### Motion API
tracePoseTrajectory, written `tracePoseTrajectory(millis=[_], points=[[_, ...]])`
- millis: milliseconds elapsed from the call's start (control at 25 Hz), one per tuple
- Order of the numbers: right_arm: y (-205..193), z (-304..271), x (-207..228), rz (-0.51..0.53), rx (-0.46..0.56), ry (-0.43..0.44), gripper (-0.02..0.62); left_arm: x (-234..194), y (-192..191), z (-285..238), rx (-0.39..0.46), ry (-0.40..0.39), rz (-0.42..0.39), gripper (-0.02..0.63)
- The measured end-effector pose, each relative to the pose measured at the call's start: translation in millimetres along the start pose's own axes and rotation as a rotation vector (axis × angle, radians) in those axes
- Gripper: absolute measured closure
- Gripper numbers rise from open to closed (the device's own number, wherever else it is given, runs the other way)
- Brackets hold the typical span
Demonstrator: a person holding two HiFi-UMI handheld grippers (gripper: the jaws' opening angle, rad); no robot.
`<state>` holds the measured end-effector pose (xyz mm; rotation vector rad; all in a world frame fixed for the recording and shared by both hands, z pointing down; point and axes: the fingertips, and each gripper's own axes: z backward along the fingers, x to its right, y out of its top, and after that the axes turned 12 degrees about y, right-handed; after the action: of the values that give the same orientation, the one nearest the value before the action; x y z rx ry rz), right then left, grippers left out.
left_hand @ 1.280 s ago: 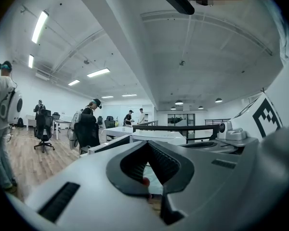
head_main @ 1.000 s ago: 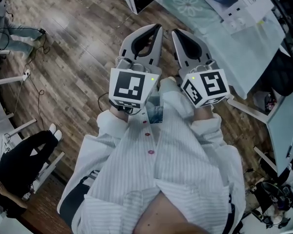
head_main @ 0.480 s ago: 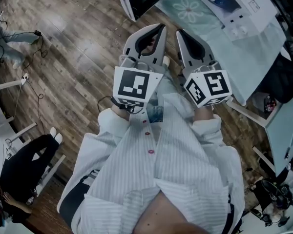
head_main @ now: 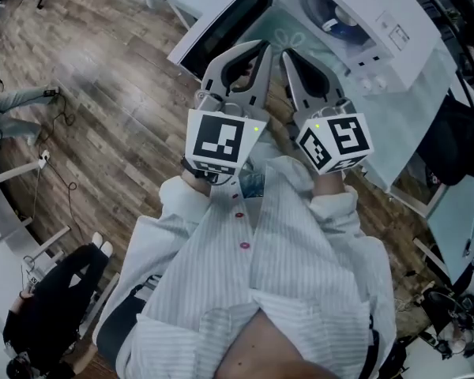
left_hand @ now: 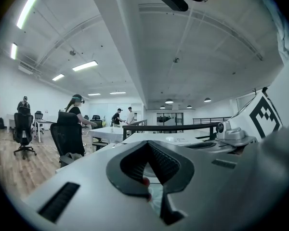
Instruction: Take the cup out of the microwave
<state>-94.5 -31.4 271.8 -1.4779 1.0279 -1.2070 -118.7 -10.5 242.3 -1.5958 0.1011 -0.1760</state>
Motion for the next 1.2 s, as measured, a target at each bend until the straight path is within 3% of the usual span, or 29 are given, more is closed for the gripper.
tracePoseTrajectory(millis=[560, 1200], points=[[37, 12, 131, -0.009, 0.036, -0.141, 0.560, 47, 11, -130, -0.005, -0.137, -0.004, 0.598], [40, 58, 172, -0.004, 0.051, -0.387, 0.560, 99, 11, -172, -0.009, -0.366, 0.025, 0.598]])
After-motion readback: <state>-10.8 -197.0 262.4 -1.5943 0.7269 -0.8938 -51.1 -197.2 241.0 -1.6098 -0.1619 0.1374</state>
